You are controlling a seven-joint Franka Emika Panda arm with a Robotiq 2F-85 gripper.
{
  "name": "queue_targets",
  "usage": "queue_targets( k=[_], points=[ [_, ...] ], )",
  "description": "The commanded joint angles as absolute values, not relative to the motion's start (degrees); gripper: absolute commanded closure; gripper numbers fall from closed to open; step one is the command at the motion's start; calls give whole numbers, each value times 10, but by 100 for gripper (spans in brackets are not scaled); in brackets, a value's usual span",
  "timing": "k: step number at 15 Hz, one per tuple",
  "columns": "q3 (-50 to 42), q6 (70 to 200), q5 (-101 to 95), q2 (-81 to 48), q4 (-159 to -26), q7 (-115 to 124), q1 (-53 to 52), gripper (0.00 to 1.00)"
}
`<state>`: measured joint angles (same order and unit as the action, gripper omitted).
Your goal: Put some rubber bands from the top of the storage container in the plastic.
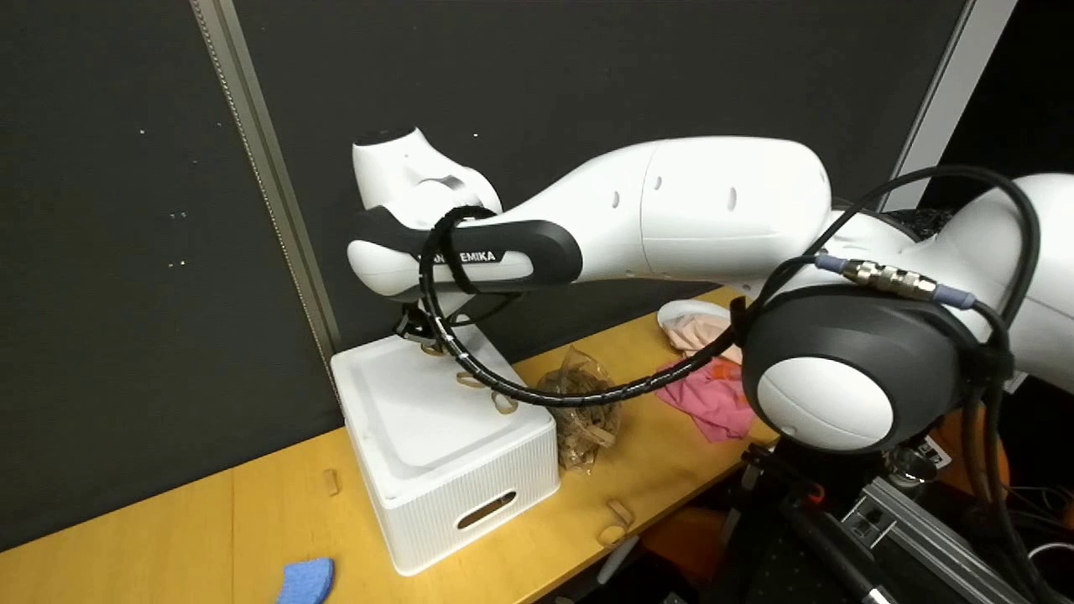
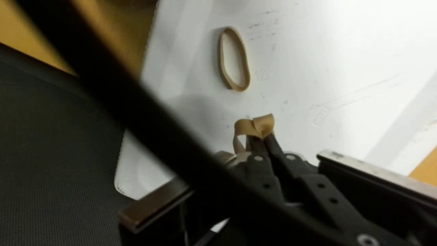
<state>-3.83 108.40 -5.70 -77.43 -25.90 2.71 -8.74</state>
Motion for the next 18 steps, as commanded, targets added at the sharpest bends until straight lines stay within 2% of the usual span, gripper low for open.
queue_targets(
  k=[1, 10, 18],
  points=[
    [-47, 1012, -60, -738, -272, 99, -99, 99],
    [-34, 893, -36, -763, -244, 205, -95, 99],
    [-37, 960, -39, -802, -248, 217, -94, 99]
  ],
)
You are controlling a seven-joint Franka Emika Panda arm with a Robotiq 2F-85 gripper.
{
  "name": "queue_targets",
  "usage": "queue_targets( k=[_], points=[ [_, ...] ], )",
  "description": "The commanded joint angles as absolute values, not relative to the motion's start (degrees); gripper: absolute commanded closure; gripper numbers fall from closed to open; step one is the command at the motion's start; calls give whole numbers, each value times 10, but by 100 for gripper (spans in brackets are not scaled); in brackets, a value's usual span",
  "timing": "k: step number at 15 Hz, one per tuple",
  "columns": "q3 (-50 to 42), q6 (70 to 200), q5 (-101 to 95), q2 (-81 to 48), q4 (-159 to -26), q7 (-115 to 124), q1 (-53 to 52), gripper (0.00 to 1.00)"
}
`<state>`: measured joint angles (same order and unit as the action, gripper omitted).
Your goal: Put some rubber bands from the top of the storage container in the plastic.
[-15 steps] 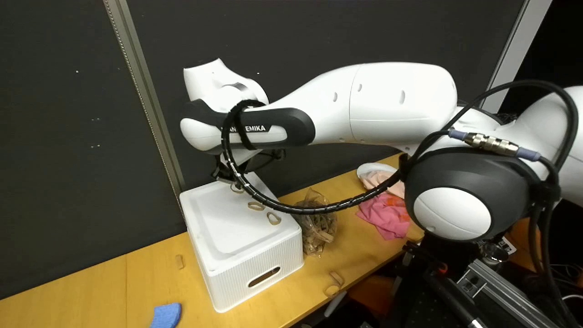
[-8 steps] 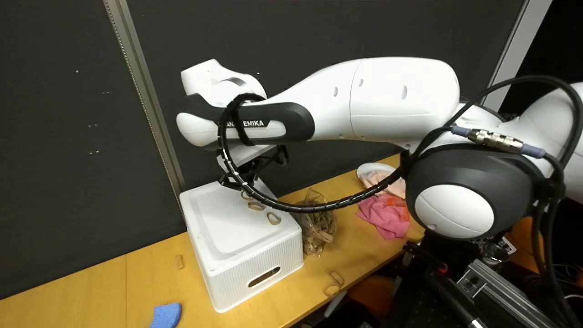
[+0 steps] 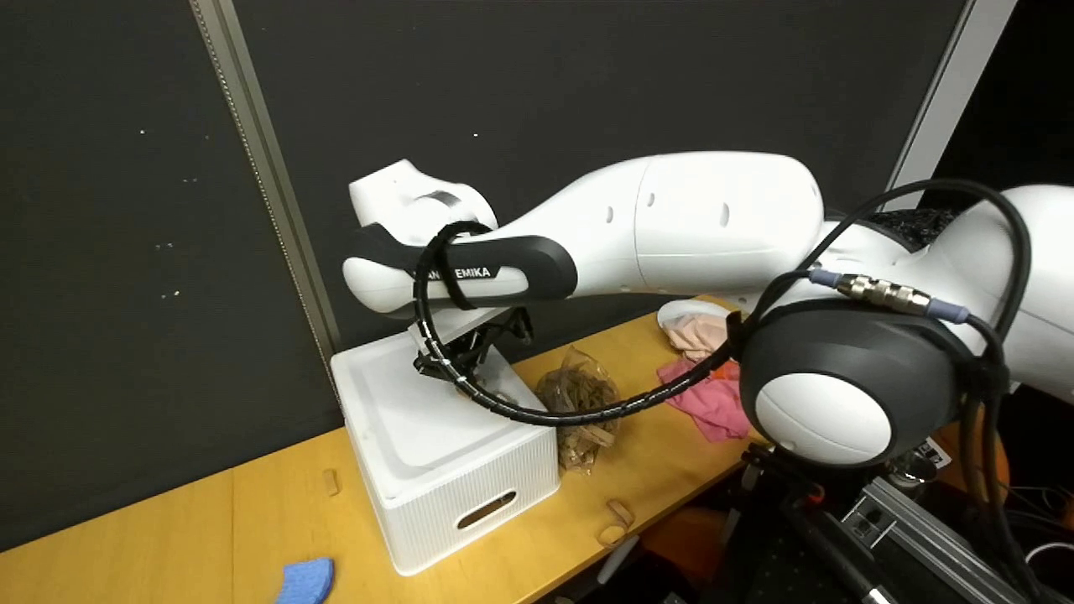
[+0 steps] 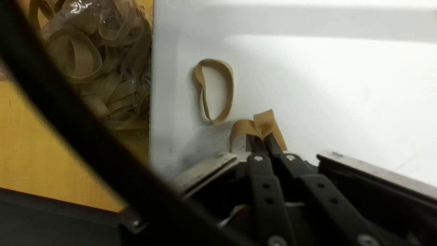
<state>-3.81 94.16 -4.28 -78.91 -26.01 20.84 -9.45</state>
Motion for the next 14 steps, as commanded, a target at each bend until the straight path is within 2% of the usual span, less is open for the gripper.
queue_targets(
  k=[1, 6, 8, 14],
  points=[
    [-37, 966, -38, -805, -248, 217, -95, 99],
    [-36, 1001, -38, -815, -247, 216, -97, 99],
    [-36, 1007, -38, -817, -248, 215, -99, 71],
    [-37, 1014, -38, -815, -250, 222, -106, 28]
  ],
)
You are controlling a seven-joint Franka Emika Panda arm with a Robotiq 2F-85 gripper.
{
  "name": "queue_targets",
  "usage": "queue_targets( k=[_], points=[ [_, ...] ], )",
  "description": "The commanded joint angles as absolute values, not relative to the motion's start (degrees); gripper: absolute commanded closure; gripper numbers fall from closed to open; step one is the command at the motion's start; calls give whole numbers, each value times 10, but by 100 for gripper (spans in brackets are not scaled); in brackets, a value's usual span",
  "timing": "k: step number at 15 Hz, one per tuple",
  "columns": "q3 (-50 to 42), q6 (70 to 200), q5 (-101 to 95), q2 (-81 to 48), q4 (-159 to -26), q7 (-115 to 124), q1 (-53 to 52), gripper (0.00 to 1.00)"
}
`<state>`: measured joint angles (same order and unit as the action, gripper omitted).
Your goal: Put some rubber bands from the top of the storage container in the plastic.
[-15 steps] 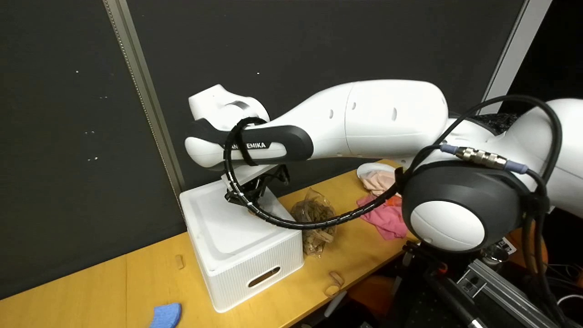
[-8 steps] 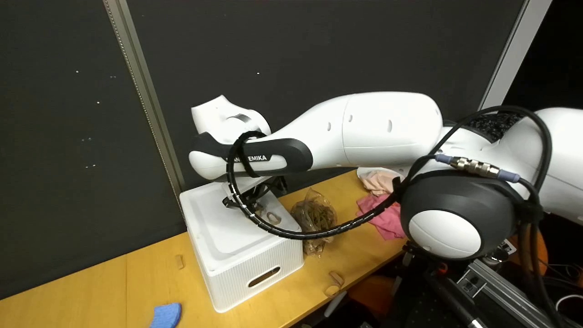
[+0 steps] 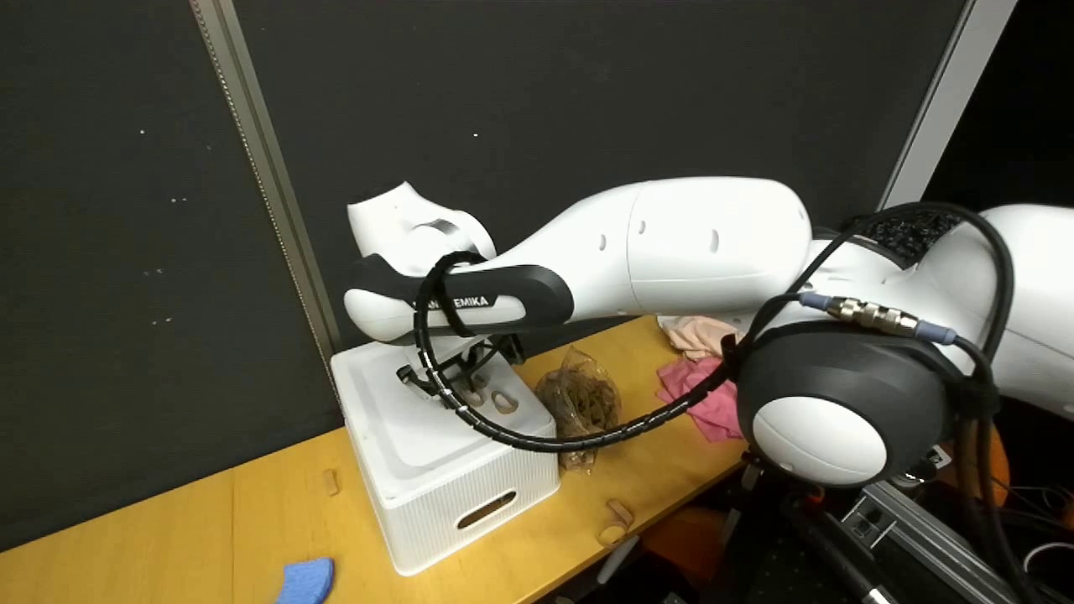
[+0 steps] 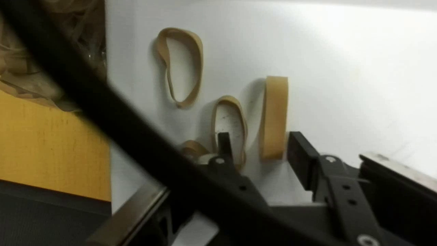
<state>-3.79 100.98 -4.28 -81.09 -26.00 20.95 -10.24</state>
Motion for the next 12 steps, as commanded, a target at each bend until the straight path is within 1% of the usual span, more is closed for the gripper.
queue_targets(
  k=[1, 3, 4, 5, 12],
  points=[
    [-37, 1014, -39, -814, -249, 224, -107, 21],
    [-40, 1013, -41, -810, -251, 230, -109, 6],
    [-41, 1012, -41, -805, -256, 232, -110, 1],
    [-42, 1012, -42, -803, -258, 235, -111, 0],
    [-42, 1005, -41, -794, -259, 247, -109, 0]
  ],
)
